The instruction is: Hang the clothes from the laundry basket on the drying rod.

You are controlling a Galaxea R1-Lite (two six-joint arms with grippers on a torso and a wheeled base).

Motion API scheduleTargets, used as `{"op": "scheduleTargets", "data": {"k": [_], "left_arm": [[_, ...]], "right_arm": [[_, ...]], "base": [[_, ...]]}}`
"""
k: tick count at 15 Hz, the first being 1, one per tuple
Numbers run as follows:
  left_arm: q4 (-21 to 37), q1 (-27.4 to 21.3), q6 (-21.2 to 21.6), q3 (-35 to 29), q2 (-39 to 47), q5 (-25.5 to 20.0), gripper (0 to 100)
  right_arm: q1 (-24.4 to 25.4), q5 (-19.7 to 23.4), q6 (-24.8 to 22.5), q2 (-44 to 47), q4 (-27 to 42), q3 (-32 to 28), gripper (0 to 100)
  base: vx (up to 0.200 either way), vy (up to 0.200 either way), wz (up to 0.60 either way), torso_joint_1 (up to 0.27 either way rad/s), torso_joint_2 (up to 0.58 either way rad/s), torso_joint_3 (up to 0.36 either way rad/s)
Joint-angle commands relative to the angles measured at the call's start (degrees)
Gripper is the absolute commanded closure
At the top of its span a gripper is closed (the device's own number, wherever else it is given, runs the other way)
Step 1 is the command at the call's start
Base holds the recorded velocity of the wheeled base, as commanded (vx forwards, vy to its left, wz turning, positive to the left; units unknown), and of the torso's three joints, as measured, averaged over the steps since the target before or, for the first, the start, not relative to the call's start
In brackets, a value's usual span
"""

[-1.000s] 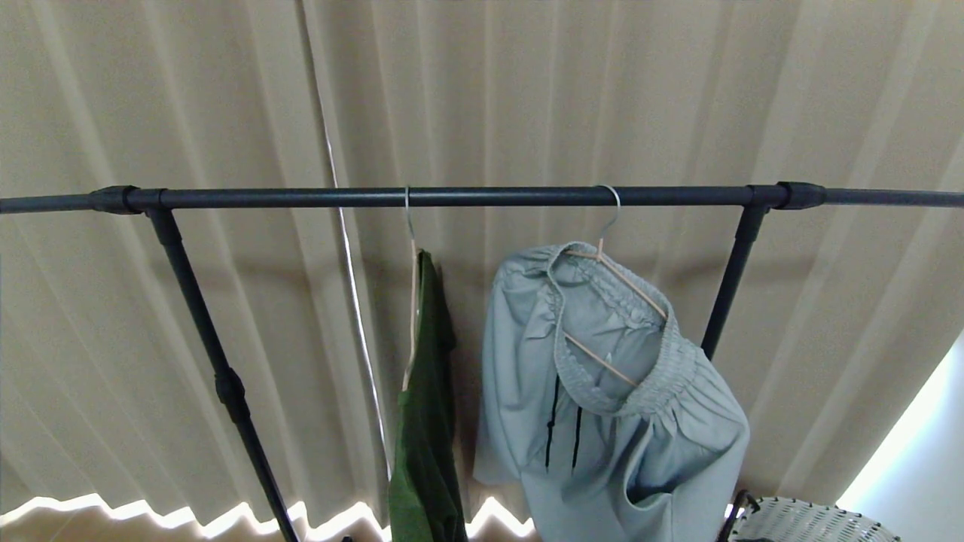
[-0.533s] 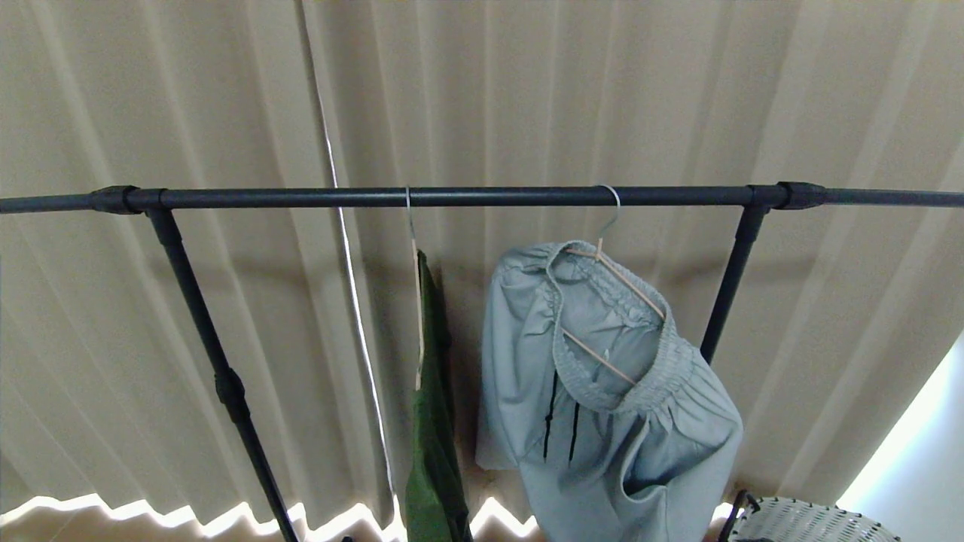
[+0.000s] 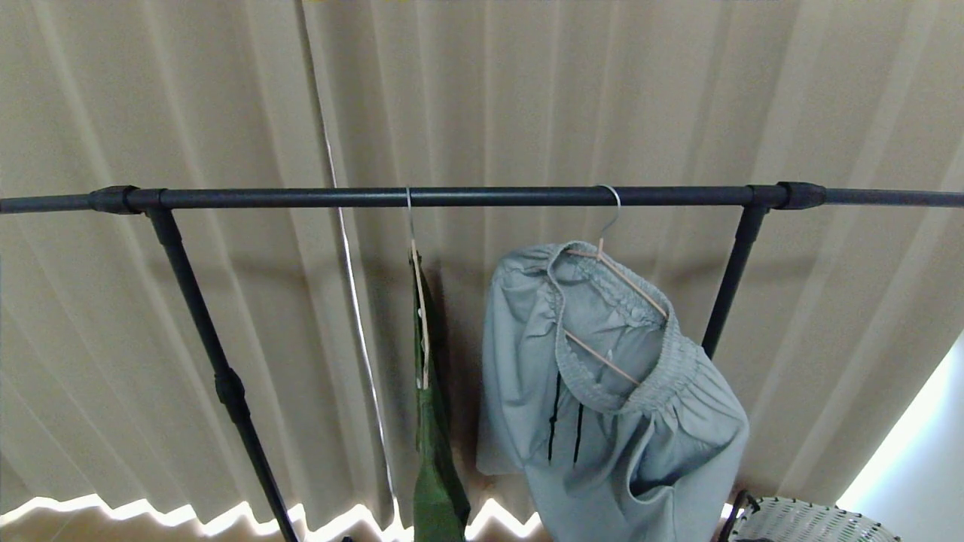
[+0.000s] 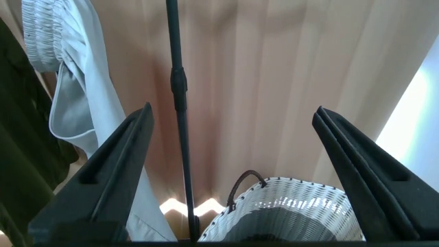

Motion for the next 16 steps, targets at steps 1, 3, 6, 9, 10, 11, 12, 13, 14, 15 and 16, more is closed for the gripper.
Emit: {"op": "scheduleTargets", "data": {"k": [1, 3, 6, 9, 10, 11, 12, 13, 14, 15, 16], "left_arm": [[0.0, -0.1, 0.0, 0.0, 0.0, 0.0, 0], [0.0, 0.0, 0.0, 0.0, 0.0, 0.0, 0], [0.0, -0.1, 0.0, 0.0, 0.0, 0.0, 0], [0.0, 0.0, 0.0, 0.0, 0.0, 0.0, 0], [0.0, 0.0, 0.0, 0.0, 0.0, 0.0, 0], [0.0, 0.0, 0.0, 0.0, 0.0, 0.0, 0], [0.0, -0.1, 0.0, 0.0, 0.0, 0.0, 0], [0.0, 0.0, 0.0, 0.0, 0.0, 0.0, 0], [0.0, -0.1, 0.0, 0.0, 0.0, 0.0, 0], [0.0, -0.1, 0.0, 0.0, 0.0, 0.0, 0], [0.0, 0.0, 0.0, 0.0, 0.0, 0.0, 0]], "right_arm": [[0.0, 0.0, 0.0, 0.1, 0.0, 0.0, 0], [0.0, 0.0, 0.0, 0.1, 0.0, 0.0, 0], [0.0, 0.0, 0.0, 0.1, 0.0, 0.0, 0], [0.0, 0.0, 0.0, 0.1, 0.0, 0.0, 0], [0.0, 0.0, 0.0, 0.1, 0.0, 0.0, 0], [0.0, 0.0, 0.0, 0.1, 0.0, 0.0, 0], [0.0, 0.0, 0.0, 0.1, 0.0, 0.0, 0], [0.0, 0.0, 0.0, 0.1, 0.0, 0.0, 0], [0.0, 0.0, 0.0, 0.1, 0.0, 0.0, 0], [0.0, 0.0, 0.0, 0.1, 0.0, 0.0, 0], [0.0, 0.0, 0.0, 0.1, 0.0, 0.0, 0]], "base": [[0.0, 0.0, 0.0, 0.0, 0.0, 0.0], [0.0, 0.0, 0.0, 0.0, 0.0, 0.0], [0.0, 0.0, 0.0, 0.0, 0.0, 0.0], [0.0, 0.0, 0.0, 0.0, 0.0, 0.0], [0.0, 0.0, 0.0, 0.0, 0.0, 0.0], [0.0, 0.0, 0.0, 0.0, 0.0, 0.0], [0.0, 0.0, 0.0, 0.0, 0.0, 0.0], [0.0, 0.0, 0.0, 0.0, 0.0, 0.0], [0.0, 0.0, 0.0, 0.0, 0.0, 0.0], [0.0, 0.0, 0.0, 0.0, 0.0, 0.0], [0.0, 0.0, 0.0, 0.0, 0.0, 0.0]]}}
